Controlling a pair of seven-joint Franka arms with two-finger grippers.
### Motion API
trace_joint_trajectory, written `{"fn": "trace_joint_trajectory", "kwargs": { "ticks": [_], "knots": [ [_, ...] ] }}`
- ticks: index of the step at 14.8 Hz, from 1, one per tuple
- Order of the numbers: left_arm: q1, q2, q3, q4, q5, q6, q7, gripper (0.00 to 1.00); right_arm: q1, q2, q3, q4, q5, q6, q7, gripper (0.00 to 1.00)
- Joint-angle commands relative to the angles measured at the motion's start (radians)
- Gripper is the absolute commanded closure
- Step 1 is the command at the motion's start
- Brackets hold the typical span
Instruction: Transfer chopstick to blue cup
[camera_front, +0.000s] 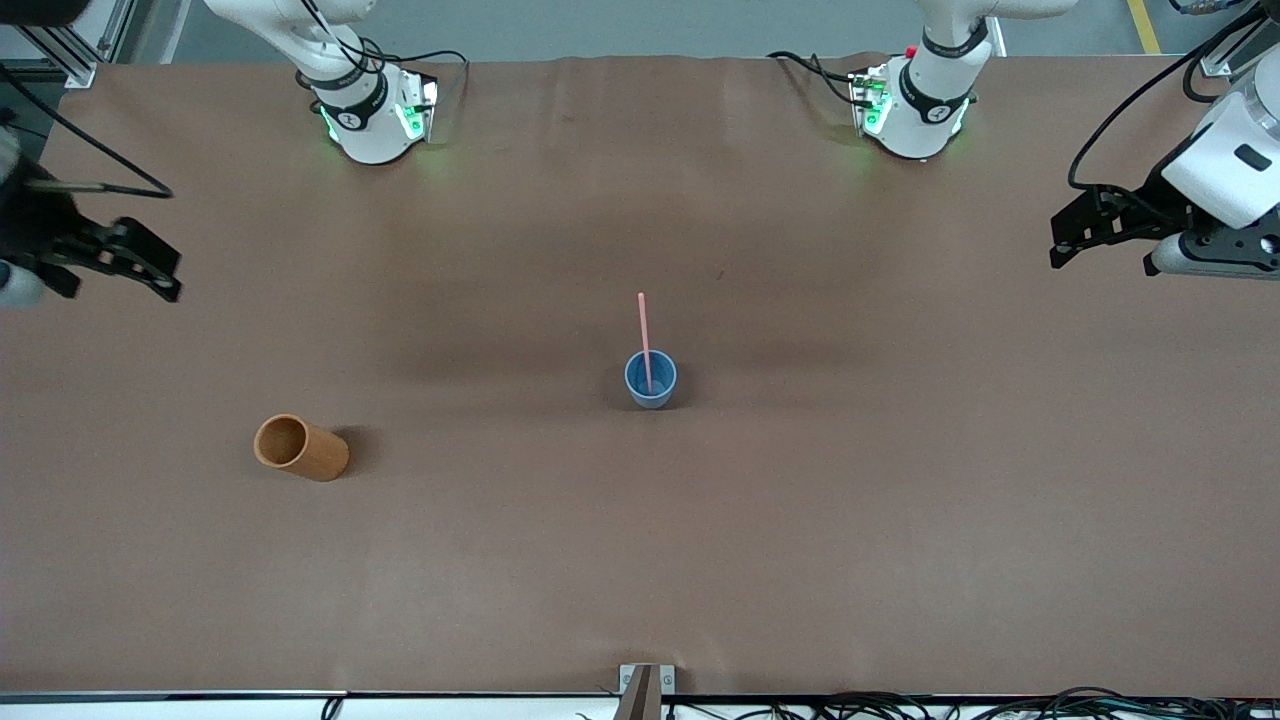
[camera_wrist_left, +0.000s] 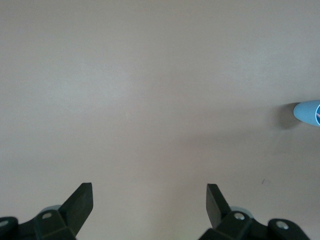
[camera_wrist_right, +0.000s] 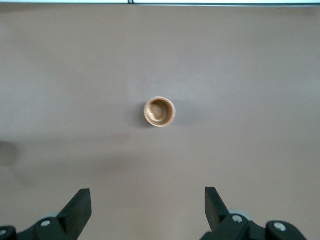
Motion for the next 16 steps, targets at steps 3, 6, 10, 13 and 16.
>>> {"fn": "trace_joint_trajectory", "kwargs": {
  "ticks": [3, 6, 10, 13, 16],
  "knots": [
    [0.006, 0.006, -0.006, 0.013, -0.013, -0.001, 0.004, 0.00, 0.012, -0.166, -0.105, -0.224, 0.032, 0.021, -0.092, 0.00],
    [0.006, 0.004, -0.006, 0.013, -0.011, -0.005, 0.005, 0.00, 0.014, -0.157, -0.122, -0.204, 0.043, 0.018, -0.112, 0.00],
    [0.003, 0.004, -0.006, 0.020, -0.011, -0.005, 0.004, 0.00, 0.015, -0.100, -0.169, -0.115, 0.134, 0.014, -0.129, 0.00],
    [0.003, 0.003, -0.006, 0.020, 0.001, -0.007, 0.005, 0.00, 0.016, -0.088, -0.173, -0.097, 0.127, 0.012, -0.135, 0.00],
    [0.004, 0.007, -0.006, 0.023, -0.002, -0.007, -0.006, 0.00, 0.020, -0.085, -0.170, -0.097, 0.086, 0.015, -0.163, 0.00]
  ]
}}
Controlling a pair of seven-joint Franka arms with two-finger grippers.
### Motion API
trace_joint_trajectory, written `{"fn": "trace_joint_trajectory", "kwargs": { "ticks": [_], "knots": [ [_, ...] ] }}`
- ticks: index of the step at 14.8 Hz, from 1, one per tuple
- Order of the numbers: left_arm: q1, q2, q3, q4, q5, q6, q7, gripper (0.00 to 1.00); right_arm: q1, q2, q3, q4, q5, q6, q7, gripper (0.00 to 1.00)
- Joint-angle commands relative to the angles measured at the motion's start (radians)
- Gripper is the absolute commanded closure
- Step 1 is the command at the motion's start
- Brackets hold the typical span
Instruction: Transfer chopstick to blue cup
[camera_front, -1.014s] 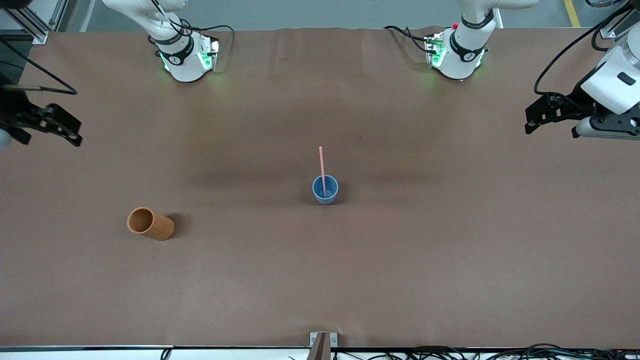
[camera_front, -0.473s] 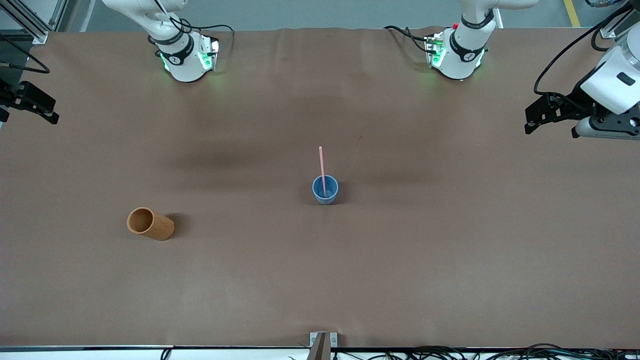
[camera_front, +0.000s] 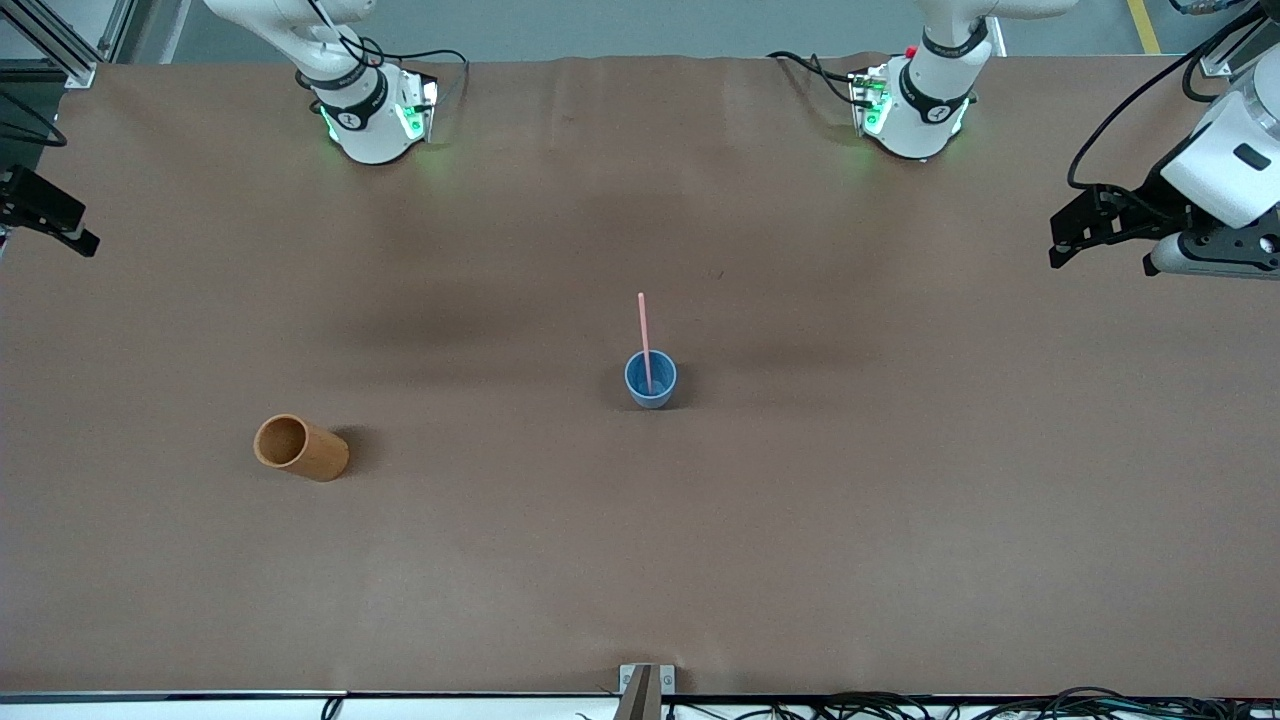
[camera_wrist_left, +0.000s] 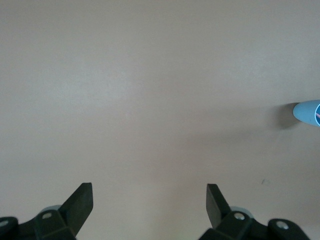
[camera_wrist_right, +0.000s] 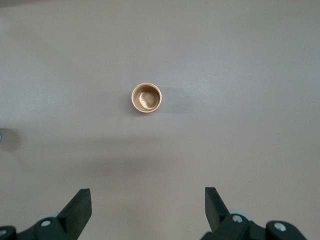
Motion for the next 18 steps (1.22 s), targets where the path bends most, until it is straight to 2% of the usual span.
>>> {"fn": "trace_joint_trajectory", "kwargs": {
  "ticks": [1, 5, 8, 18],
  "knots": [
    [0.008, 0.007, -0.005, 0.021, -0.005, -0.007, -0.013, 0.00, 0.019, 0.012, -0.010, 0.021, -0.022, -0.004, -0.025, 0.00],
    [0.011, 0.006, -0.003, 0.023, -0.004, -0.007, -0.004, 0.00, 0.022, 0.012, -0.010, 0.016, -0.021, -0.009, -0.025, 0.00],
    [0.011, 0.007, -0.003, 0.023, -0.005, -0.007, -0.012, 0.00, 0.022, 0.012, -0.008, 0.015, -0.013, -0.064, -0.028, 0.00],
    [0.011, 0.007, -0.003, 0.023, -0.005, -0.007, 0.001, 0.00, 0.019, 0.012, -0.007, 0.008, -0.008, -0.062, -0.033, 0.00]
  ]
}}
